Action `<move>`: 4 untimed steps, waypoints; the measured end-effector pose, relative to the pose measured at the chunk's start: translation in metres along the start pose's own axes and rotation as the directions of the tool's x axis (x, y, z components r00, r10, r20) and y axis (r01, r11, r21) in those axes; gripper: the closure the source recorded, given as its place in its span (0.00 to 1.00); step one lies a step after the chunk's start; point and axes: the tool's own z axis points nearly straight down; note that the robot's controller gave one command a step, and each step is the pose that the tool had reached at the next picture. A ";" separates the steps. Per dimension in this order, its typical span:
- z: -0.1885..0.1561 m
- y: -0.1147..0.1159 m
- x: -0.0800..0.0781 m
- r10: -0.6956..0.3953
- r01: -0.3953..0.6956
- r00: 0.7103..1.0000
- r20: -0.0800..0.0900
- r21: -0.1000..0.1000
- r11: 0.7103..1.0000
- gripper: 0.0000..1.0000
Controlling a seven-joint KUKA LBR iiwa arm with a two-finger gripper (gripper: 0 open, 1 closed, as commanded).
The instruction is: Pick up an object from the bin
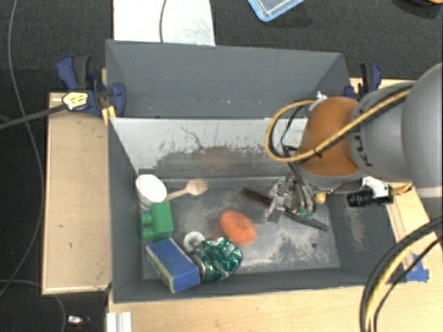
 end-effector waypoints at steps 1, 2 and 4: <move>0.000 0.000 0.000 -0.001 0.001 1.000 0.000 0.000 1.000 1.00; -0.001 0.000 0.000 -0.003 0.003 1.000 0.001 0.000 1.000 1.00; -0.030 0.000 -0.001 -0.009 0.009 1.000 0.005 -0.001 1.000 1.00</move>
Offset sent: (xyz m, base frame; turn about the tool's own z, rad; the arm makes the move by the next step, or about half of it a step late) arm 0.0001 0.0001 0.0038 -0.0010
